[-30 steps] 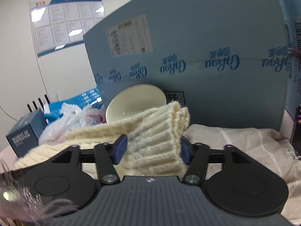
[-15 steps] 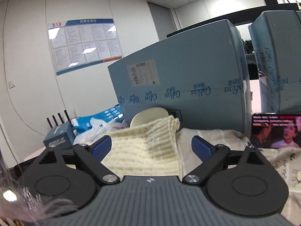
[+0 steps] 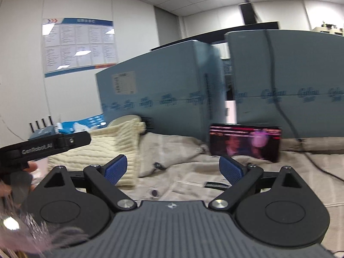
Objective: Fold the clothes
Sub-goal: 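Lower the sweater onto the bed and open both grippers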
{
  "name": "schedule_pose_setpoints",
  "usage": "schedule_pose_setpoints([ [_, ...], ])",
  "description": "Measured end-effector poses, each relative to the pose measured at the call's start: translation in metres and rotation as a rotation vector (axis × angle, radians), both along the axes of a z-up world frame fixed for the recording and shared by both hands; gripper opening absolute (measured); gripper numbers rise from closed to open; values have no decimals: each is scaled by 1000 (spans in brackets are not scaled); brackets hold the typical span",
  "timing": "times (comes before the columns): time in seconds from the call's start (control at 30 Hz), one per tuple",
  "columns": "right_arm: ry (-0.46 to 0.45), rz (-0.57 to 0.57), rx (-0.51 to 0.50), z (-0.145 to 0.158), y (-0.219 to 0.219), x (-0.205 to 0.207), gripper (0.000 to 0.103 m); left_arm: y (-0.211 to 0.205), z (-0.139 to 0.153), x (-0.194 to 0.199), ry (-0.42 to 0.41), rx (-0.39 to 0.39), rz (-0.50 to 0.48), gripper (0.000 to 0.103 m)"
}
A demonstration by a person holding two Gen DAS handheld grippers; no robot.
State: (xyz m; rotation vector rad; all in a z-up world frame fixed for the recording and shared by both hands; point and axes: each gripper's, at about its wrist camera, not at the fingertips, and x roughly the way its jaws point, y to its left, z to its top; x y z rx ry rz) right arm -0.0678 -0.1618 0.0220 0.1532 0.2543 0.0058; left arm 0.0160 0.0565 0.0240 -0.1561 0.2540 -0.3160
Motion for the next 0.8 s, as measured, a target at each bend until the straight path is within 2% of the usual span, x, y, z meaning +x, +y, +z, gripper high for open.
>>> schedule_pose_setpoints([
  [0.17, 11, -11, -19, -5, -29, -9, 92, -37, -7, -18, 12, 44, 43, 103],
  [0.27, -12, -56, 4, -10, -48, -17, 92, -55, -9, -18, -17, 75, 44, 103],
  [0.4, -32, -83, 71, -17, -68, -21, 92, -63, -11, -25, -68, 111, 113, 103],
  [0.5, -58, -52, 116, -18, -68, -24, 92, -58, -11, -32, -70, 99, 169, 103],
  [0.67, -55, 27, 95, -17, -50, -25, 92, -47, -12, -44, -61, 100, 198, 103],
  [0.8, -70, 91, 99, -13, -29, -25, 92, -31, -11, -55, -90, 99, 269, 103],
])
